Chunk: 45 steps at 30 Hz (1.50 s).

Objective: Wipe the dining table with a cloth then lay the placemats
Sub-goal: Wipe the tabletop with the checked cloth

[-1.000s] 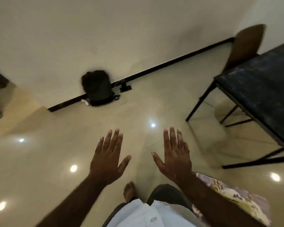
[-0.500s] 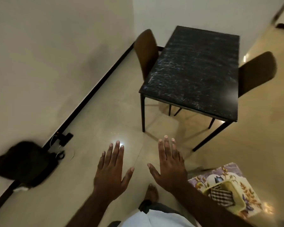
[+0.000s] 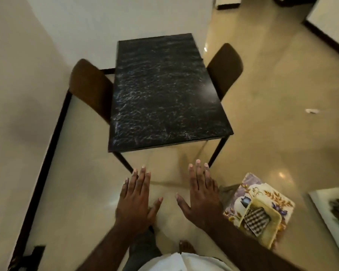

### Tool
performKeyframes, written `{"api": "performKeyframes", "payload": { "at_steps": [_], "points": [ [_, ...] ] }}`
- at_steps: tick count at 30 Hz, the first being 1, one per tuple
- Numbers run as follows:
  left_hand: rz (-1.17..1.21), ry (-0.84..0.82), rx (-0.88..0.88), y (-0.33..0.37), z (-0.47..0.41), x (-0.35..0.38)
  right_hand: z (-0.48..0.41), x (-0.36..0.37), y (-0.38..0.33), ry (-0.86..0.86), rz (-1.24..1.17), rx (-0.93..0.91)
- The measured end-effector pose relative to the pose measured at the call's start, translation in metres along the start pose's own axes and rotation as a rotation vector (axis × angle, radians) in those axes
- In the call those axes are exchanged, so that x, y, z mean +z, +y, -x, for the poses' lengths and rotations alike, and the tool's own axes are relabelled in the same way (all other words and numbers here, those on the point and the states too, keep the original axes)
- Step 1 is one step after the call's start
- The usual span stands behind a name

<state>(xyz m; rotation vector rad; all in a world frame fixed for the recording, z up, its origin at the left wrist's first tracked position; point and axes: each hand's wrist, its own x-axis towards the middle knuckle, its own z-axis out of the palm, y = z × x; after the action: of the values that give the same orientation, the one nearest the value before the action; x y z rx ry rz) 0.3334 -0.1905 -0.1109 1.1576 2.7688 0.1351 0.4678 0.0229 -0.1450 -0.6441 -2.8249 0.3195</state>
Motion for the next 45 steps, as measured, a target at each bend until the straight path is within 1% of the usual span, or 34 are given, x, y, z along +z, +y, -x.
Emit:
{"api": "performKeyframes", "payload": {
  "at_steps": [4,7,9,12,14,16,18,20,23,27,29,32,36,40,42,45],
  "points": [
    [-0.007,-0.02,0.142,-0.023,-0.065,-0.004,-0.024,0.012,0.001,0.023,0.048,0.157],
    [-0.03,-0.08,0.269,-0.037,-0.116,-0.007,-0.045,0.02,-0.001,0.037,0.081,0.272],
    [-0.049,-0.09,0.355,-0.045,-0.143,-0.008,-0.052,0.02,-0.006,0.035,0.101,0.362],
    [-0.09,-0.102,0.52,-0.049,-0.187,-0.01,-0.058,0.02,-0.009,0.054,0.127,0.536],
    [-0.125,-0.134,0.606,-0.042,-0.214,-0.009,-0.056,0.021,-0.011,0.036,0.137,0.623],
    [-0.128,-0.194,0.668,-0.028,-0.23,-0.004,-0.045,0.024,-0.012,0.014,0.129,0.728],
    [-0.134,-0.217,0.726,-0.01,-0.241,0.004,-0.034,0.026,-0.009,0.015,0.134,0.829],
    [-0.152,-0.239,0.801,0.014,-0.253,0.011,-0.027,0.025,-0.003,0.018,0.152,0.873],
    [-0.193,-0.348,0.912,0.064,-0.265,0.024,-0.011,0.024,0.016,-0.003,0.113,0.983],
    [-0.22,-0.385,1.039,0.124,-0.269,0.047,0.012,0.027,0.049,-0.035,0.073,1.103],
    [-0.245,-0.421,1.08,0.152,-0.271,0.056,0.023,0.028,0.068,-0.08,0.027,1.166],
    [-0.288,-0.484,1.129,0.188,-0.271,0.073,0.04,0.037,0.099,-0.156,-0.068,1.322],
    [-0.338,-0.566,1.142,0.215,-0.273,0.096,0.062,0.054,0.146,-0.261,-0.16,1.483],
    [-0.388,-0.653,1.161,0.227,-0.278,0.116,0.079,0.076,0.203,-0.415,-0.261,1.524],
    [-0.395,-0.681,1.166,0.225,-0.281,0.126,0.083,0.088,0.225,-0.415,-0.334,1.579],
    [-0.402,-0.711,1.141,0.22,-0.286,0.139,0.086,0.109,0.254,-0.409,-0.354,1.604]
  ]
}}
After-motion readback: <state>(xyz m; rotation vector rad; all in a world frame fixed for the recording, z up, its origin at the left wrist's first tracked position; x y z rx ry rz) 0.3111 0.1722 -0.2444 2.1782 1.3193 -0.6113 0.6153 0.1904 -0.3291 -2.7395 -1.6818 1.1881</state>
